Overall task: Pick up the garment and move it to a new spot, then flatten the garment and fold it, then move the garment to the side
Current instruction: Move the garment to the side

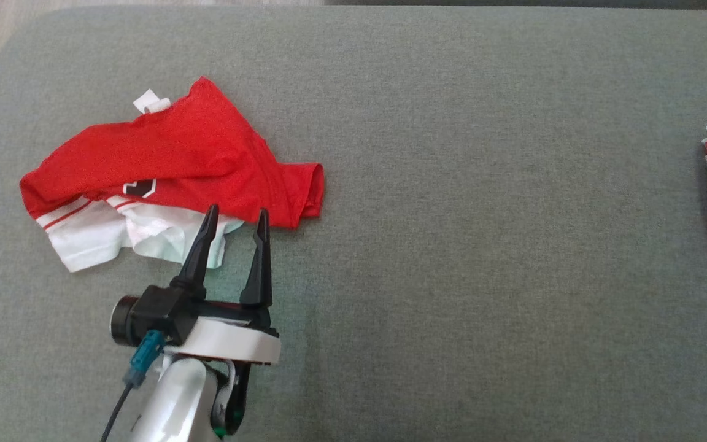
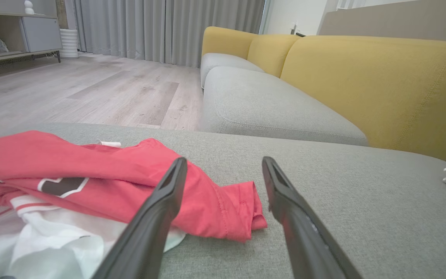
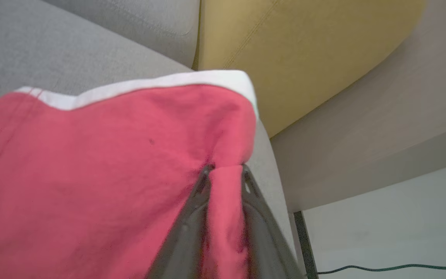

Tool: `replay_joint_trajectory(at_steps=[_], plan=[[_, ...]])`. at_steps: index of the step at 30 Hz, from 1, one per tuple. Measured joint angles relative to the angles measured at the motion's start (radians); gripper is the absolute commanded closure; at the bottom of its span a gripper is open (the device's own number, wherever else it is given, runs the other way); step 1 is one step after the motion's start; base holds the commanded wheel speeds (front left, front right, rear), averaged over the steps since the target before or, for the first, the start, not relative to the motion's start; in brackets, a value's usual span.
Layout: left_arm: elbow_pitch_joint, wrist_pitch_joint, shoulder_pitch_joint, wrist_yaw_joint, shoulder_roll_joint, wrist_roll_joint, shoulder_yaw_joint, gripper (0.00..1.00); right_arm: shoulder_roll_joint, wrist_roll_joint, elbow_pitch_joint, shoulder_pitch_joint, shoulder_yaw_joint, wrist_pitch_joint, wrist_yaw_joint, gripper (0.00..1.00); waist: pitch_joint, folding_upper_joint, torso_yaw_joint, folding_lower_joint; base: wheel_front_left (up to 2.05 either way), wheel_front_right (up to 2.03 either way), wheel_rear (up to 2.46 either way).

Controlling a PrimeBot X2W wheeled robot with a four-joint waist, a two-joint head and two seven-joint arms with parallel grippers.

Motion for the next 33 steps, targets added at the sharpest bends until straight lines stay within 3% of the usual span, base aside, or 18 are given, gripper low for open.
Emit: replay_joint_trajectory(at_steps=[7, 12, 25, 33], plan=[[0.004, 0.000, 0.000, 0.001, 0.000, 0.000, 0.000, 0.00, 0.039, -0.035, -0.038, -0.016, -0.047, -0.044, 0.000, 0.00, -0.025, 0.0000, -0.006, 0.0000, 0.00, 0.00, 0.00], [0.004, 0.000, 0.007, 0.002, 0.000, 0.000, 0.004, 0.00, 0.128, -0.025, -0.118, -0.015, -0.063, -0.113, 0.000, 0.00, -0.066, 0.0000, -0.015, -0.0001, 0.00, 0.00, 0.00], [-0.026, 0.000, 0.081, 0.020, 0.000, 0.000, 0.050, 0.00, 0.430, 0.194, -0.498, 0.100, 0.060, -0.165, 0.000, 0.00, -0.187, 0.0000, -0.024, -0.0002, 0.00, 0.00, 0.00], [-0.030, 0.000, 0.113, 0.020, 0.001, 0.000, 0.059, 0.00, 0.478, 0.318, -0.624, 0.285, 0.093, -0.167, 0.000, 0.00, -0.213, 0.0001, -0.009, -0.0002, 0.00, 0.00, 0.00]])
